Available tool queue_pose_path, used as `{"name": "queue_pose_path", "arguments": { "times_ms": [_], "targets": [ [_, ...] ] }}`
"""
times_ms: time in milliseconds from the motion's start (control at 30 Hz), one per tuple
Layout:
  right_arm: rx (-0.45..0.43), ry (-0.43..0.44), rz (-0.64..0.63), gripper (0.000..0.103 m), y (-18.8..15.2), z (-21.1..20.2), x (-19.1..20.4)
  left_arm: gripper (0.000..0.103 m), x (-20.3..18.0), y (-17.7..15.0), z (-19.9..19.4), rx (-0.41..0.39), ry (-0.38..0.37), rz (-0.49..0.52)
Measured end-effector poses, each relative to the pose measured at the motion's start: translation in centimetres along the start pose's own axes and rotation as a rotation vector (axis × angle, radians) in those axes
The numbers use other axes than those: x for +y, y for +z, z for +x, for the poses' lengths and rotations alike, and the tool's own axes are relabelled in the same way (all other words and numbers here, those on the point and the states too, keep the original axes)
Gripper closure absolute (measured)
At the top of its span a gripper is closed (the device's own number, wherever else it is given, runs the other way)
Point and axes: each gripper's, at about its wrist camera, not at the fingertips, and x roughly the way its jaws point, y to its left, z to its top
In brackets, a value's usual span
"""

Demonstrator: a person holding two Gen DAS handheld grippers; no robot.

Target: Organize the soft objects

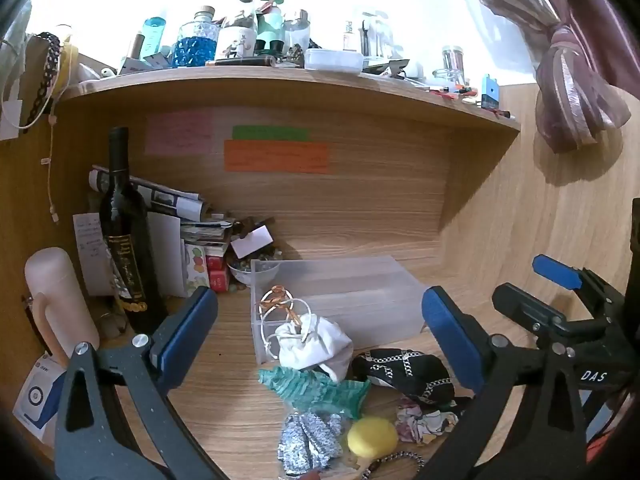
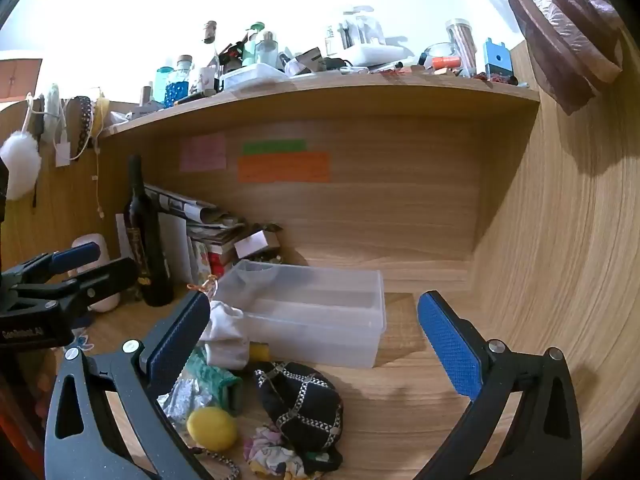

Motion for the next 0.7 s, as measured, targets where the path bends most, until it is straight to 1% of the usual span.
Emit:
{"name": "queue_pose_path", "arguments": {
  "times_ms": [67,100,200,700],
  "targets": [
    [-0.008,0.002,-0.004,0.000,-0.07,0.00,0.03,0.000,0.04,-0.03,-0.18,-0.005,0.002,0.005],
    [-0.007,0.005,-0.003,0.000,-0.11,0.00,0.06,0.000,-0.66,-0.04,0.23,0.007,-0.003,0.027],
    [-0.004,0.006,0.001,0.000,-0.14,0.08,0.04,0.000,-0.62,-0.04,0.07,-0.010,-0.018,0.030],
    [-0.018,0.009,0.005,0.000,0.05,-0.11,0.30,0.000,-0.20,0.00,-0.14,-0.023,-0.019,0.016]
  ]
}}
